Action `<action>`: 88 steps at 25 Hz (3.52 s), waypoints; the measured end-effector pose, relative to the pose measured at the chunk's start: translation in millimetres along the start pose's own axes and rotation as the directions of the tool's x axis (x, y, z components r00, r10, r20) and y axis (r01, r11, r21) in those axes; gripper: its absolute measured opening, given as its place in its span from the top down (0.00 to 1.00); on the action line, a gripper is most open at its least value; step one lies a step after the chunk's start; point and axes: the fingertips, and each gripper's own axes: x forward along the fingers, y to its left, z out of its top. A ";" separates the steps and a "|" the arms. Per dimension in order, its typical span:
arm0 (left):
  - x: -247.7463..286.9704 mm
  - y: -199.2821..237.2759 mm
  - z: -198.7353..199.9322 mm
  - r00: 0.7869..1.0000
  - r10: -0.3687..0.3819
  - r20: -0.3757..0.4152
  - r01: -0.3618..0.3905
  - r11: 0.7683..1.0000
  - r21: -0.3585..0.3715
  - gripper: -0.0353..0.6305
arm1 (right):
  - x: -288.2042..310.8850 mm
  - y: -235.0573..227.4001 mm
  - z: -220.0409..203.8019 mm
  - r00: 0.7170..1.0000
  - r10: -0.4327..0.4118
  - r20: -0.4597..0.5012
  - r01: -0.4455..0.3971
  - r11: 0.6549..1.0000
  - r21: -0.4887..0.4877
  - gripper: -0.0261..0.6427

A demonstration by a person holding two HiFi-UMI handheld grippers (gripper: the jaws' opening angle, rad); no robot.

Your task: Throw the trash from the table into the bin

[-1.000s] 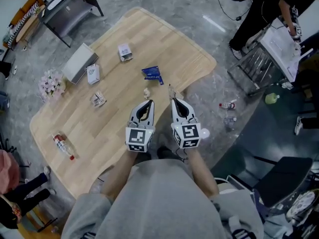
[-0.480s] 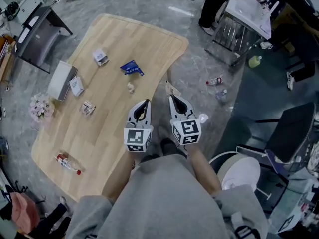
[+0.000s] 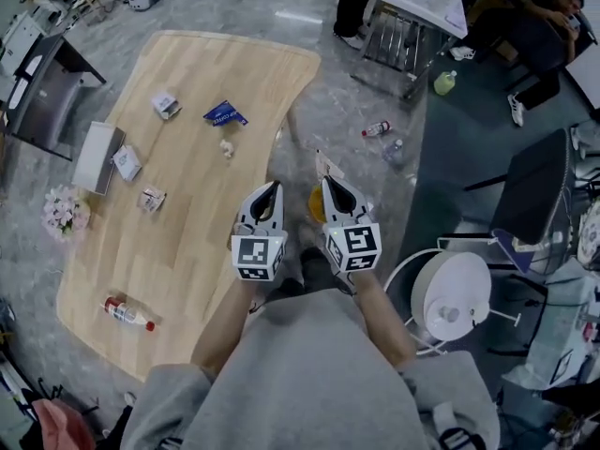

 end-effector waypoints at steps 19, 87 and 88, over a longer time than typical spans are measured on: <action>44.3 -95.0 -2.4 0.993 -0.119 -0.025 0.120 0.992 0.027 0.94 | -67.3 -93.2 -12.1 0.991 -0.130 0.004 0.130 0.991 0.038 0.95; 153.0 -107.6 -386.9 0.885 -0.267 -0.381 0.278 0.960 -0.026 0.94 | 77.2 -170.7 -491.9 0.931 -0.031 -0.363 0.154 0.936 0.317 0.95; 151.6 -108.5 -387.2 0.885 -0.270 -0.380 0.280 0.960 -0.028 0.94 | 79.9 -170.1 -501.3 0.926 -0.027 -0.376 0.156 0.935 0.319 0.95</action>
